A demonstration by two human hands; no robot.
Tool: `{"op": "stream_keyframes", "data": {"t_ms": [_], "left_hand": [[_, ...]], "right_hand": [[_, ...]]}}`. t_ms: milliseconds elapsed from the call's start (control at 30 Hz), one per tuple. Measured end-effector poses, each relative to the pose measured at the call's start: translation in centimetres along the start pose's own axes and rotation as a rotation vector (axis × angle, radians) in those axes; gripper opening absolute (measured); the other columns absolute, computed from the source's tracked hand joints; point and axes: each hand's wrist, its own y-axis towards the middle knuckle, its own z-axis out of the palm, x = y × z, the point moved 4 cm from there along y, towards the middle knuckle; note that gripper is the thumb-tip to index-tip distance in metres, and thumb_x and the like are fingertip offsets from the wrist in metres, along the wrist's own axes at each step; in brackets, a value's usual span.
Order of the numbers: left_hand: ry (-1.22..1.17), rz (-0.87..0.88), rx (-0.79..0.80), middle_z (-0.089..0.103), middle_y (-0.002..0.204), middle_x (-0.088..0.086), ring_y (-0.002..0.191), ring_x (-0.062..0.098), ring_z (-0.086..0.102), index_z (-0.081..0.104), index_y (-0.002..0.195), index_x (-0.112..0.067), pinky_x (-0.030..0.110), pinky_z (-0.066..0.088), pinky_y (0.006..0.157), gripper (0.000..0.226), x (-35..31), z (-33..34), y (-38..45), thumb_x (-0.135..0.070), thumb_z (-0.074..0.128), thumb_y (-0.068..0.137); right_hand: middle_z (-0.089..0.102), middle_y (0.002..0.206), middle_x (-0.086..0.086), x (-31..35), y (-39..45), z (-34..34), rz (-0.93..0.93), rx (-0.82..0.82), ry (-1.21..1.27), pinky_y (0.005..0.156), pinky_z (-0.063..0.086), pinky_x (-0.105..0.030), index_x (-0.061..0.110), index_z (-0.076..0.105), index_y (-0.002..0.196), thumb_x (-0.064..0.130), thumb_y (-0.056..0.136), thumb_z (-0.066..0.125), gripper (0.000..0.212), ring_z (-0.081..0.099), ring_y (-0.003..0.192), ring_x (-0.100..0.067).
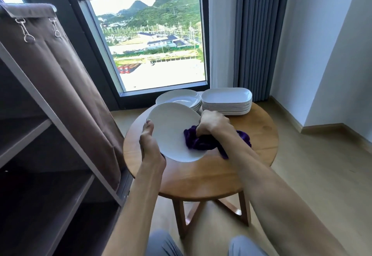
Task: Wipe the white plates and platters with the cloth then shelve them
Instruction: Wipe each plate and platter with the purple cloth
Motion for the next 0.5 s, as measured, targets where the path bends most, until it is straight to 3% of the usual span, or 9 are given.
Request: {"op": "stream_keyframes", "data": {"t_ms": [133,233,267,367,500], "left_hand": [[0.136,0.054,0.025,0.075,0.114,0.002,0.104,0.023,0.071,0.07,0.124,-0.024,0.042,0.06,0.085,0.031,0.8,1.0,-1.1,-0.039,0.05,0.105],[0.223,0.133,0.01,0.074,0.092,-0.023,0.088,-0.005,0.068,0.068,0.114,-0.025,0.019,0.055,0.076,0.022,1.6,2.4,-1.7,-0.033,0.049,0.107],[0.24,0.145,-0.001,0.074,0.093,-0.024,0.09,-0.006,0.066,0.069,0.111,-0.03,0.018,0.052,0.076,0.021,1.7,2.7,-1.8,-0.037,0.049,0.107],[0.187,0.142,-0.043,0.076,0.106,-0.006,0.101,0.013,0.07,0.074,0.111,-0.028,0.03,0.056,0.084,0.042,0.8,3.0,-1.5,-0.058,0.045,0.103],[-0.019,0.059,-0.098,0.073,0.074,0.001,0.079,0.021,0.071,0.069,0.082,-0.017,0.031,0.054,0.071,0.06,-1.2,2.1,0.3,-0.067,0.041,0.099]], "right_hand": [[0.071,0.101,-0.009,1.4,0.6,-0.7,-0.007,-0.328,0.179,0.071,0.047,-0.031,0.015,0.062,0.093,0.022,0.078,0.068,0.017,0.069,0.098,-0.031],[0.072,0.095,-0.013,3.7,0.1,-0.4,-0.051,-0.415,0.428,0.071,0.052,-0.033,0.012,0.064,0.09,0.025,0.073,0.068,0.021,0.068,0.093,-0.035],[0.072,0.094,-0.013,4.4,-0.2,-0.2,-0.074,-0.417,0.512,0.074,0.054,-0.034,0.011,0.066,0.092,0.024,0.073,0.068,0.023,0.068,0.093,-0.035],[0.075,0.095,-0.009,6.2,-1.0,0.1,-0.23,-0.365,0.615,0.081,0.055,-0.035,0.018,0.073,0.1,0.023,0.077,0.068,0.024,0.068,0.097,-0.031],[0.073,0.089,-0.004,7.8,-2.5,1.3,-0.496,-0.102,0.503,0.082,0.055,-0.037,0.026,0.077,0.101,0.022,0.083,0.07,0.02,0.066,0.092,-0.026]]}}
